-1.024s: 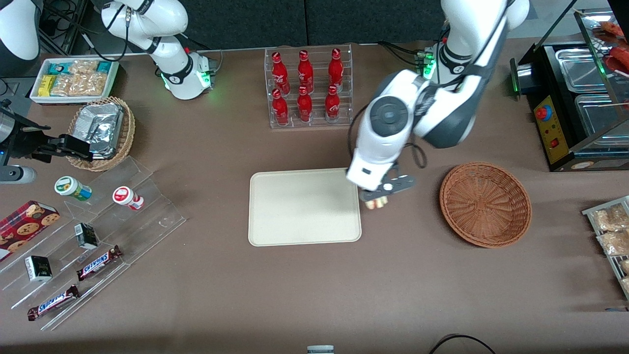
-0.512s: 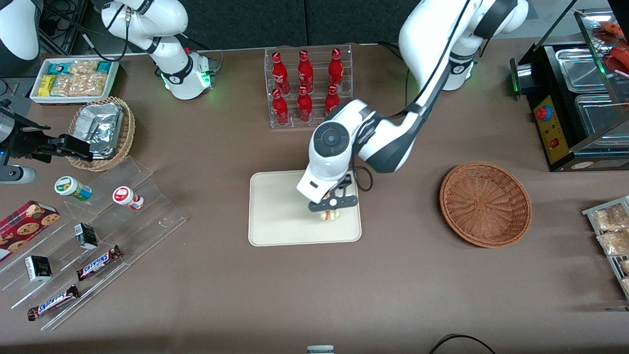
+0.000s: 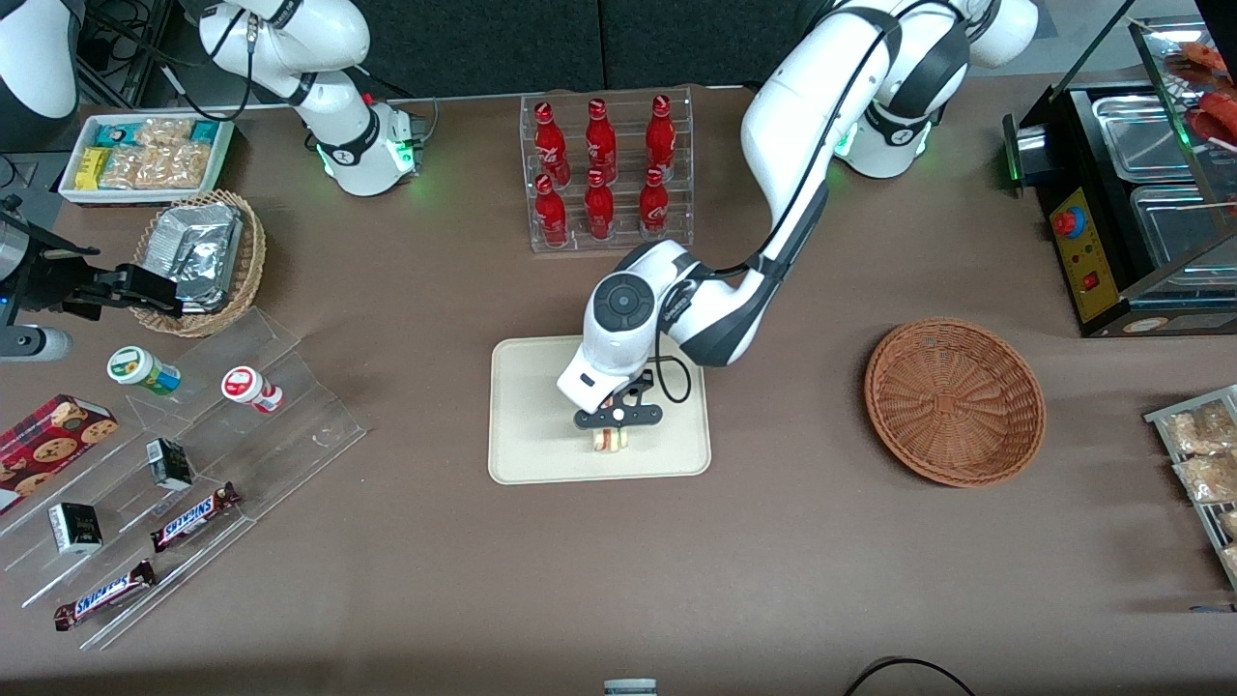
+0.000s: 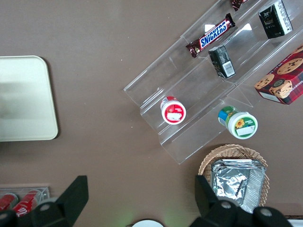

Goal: Place sandwich from basket to tray
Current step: 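Lower the sandwich onto the tray and open the left gripper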

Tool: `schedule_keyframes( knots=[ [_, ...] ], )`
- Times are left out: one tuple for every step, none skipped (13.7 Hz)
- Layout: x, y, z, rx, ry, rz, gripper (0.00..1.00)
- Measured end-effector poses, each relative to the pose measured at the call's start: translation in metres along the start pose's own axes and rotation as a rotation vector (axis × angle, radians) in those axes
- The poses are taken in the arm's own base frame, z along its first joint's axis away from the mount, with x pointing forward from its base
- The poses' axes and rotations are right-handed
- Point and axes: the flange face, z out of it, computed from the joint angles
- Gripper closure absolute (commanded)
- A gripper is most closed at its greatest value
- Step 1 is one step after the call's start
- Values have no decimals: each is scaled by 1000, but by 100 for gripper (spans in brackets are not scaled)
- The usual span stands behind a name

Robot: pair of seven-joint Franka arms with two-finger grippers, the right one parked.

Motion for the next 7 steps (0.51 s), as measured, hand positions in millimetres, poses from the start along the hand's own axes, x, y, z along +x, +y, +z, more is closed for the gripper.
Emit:
schedule_keyframes(
  knots=[
    [-3, 1, 8, 8, -7, 5, 64],
    [-6, 2, 15, 14, -14, 10, 44],
    [-9, 3, 19, 18, -17, 14, 23],
    [-10, 3, 19, 19, -17, 16, 2],
    [-10, 4, 19, 18, -16, 17, 1],
    [-10, 4, 18, 17, -14, 17, 1],
    [-9, 5, 15, 13, -11, 17, 1]
  ],
)
